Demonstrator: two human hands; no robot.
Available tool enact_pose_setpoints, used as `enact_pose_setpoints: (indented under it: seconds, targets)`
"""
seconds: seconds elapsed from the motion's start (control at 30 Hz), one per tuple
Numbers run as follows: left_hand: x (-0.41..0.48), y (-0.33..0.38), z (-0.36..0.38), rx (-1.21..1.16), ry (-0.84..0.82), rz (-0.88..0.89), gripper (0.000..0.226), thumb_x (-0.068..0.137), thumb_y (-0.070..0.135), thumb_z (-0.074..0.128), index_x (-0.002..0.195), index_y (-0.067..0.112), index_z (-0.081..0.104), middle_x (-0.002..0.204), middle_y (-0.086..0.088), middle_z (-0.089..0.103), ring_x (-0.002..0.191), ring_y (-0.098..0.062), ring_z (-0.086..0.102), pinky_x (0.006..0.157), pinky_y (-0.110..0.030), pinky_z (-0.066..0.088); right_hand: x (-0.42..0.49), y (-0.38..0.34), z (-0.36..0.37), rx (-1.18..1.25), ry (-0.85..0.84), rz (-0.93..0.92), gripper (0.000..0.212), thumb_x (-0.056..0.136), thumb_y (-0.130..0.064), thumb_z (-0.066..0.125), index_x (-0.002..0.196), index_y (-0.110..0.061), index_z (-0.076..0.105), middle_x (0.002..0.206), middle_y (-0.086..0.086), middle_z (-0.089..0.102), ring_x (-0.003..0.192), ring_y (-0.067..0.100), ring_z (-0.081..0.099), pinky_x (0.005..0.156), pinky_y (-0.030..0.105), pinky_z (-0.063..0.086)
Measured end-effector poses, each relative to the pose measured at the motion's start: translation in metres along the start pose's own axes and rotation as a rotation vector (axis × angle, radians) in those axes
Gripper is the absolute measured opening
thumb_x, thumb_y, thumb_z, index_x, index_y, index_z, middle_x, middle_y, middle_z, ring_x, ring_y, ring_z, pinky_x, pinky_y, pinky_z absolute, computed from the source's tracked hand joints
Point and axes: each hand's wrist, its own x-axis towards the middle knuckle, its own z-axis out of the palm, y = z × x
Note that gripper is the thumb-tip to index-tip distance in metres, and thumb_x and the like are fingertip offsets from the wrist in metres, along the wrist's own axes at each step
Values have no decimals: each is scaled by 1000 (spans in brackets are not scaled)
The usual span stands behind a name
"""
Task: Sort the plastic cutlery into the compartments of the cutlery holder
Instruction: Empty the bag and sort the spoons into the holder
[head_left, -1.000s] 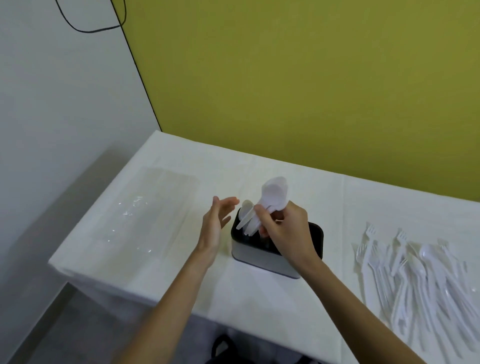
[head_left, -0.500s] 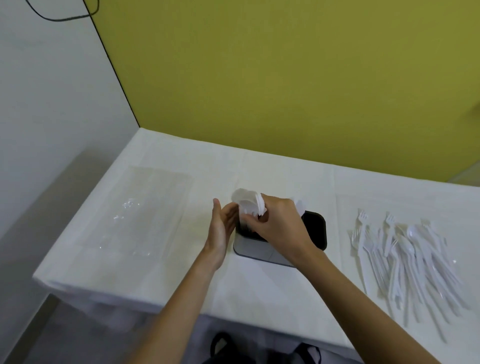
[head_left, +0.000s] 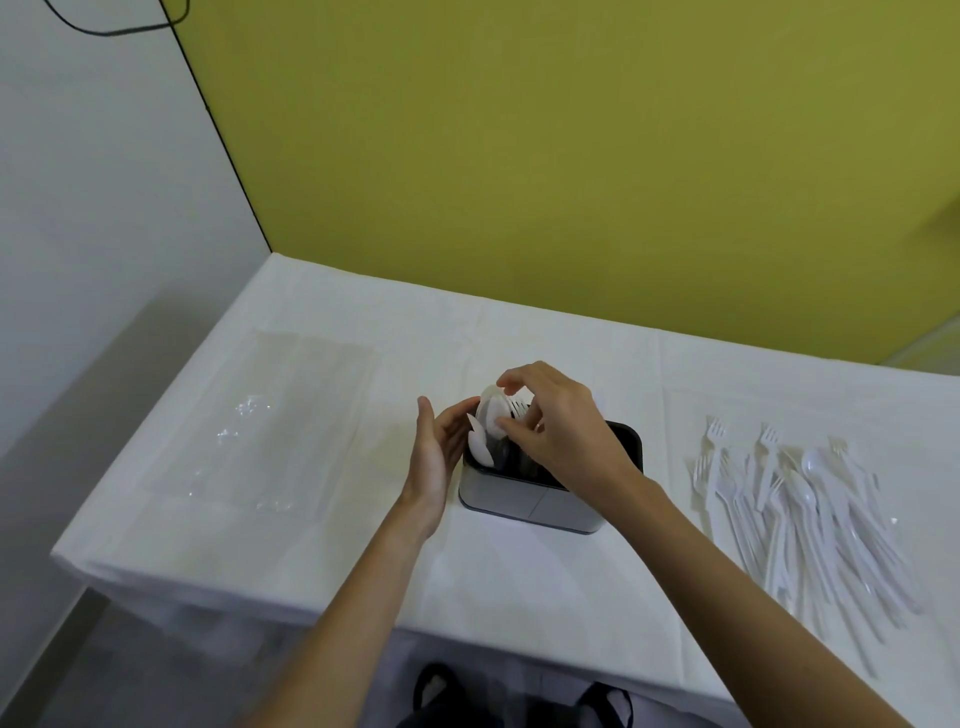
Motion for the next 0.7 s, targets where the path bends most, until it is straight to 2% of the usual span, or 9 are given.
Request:
enact_pose_setpoints:
  seconds: [0.1, 0.2, 0.37, 0.53, 0.63, 0.7]
  targets:
    - [-2, 0, 0, 16, -1, 10, 74, 100, 53, 4, 128, 12, 58, 125, -5, 65, 121, -16, 57, 106, -31, 40, -1, 4, 3, -5, 6, -22, 16, 89, -8, 59, 104, -11, 64, 99, 1, 64, 76, 18, 61, 72, 37, 52]
    - [-4, 3, 1, 28, -7, 15, 74, 100, 53, 3, 126, 13, 60, 124, -3, 66, 120, -15, 57, 104, -29, 41, -6, 6, 5, -29, 5, -67, 14, 92, -9, 55, 98, -6, 67, 91, 6, 68, 78, 23, 62, 73, 40, 52]
    - [0, 20, 7, 76, 50, 60, 69, 100, 53, 7, 121, 17, 62, 124, 3, 66, 124, -11, 53, 113, -35, 33, -22, 6, -13, 179, 110, -51, 20, 93, -11, 56, 107, -11, 69, 102, -5, 70, 89, 7, 63, 79, 15, 51]
    - [12, 70, 46, 256, 28, 265, 60, 104, 40, 9, 125, 11, 57, 129, -4, 61, 125, -8, 49, 109, -25, 28, -49, 36, -51, 267, 311, 64, 23, 93, -4, 55, 112, -8, 68, 105, -4, 69, 99, 3, 64, 81, 11, 50]
    - [20, 88, 93, 393, -72, 346, 54, 104, 41, 15, 125, 14, 58, 130, -1, 60, 127, -9, 48, 111, -28, 27, -75, 67, -78, 269, 409, 185, 23, 93, -2, 55, 110, -10, 69, 103, -4, 69, 101, 1, 63, 80, 7, 47]
    - [25, 87, 128, 495, -165, 370, 52, 103, 45, 20, 125, 18, 58, 132, 2, 58, 127, -7, 47, 107, -25, 29, -93, 89, -94, 245, 458, 259, 22, 93, -4, 55, 108, -11, 69, 101, -6, 69, 100, 2, 63, 78, 5, 46]
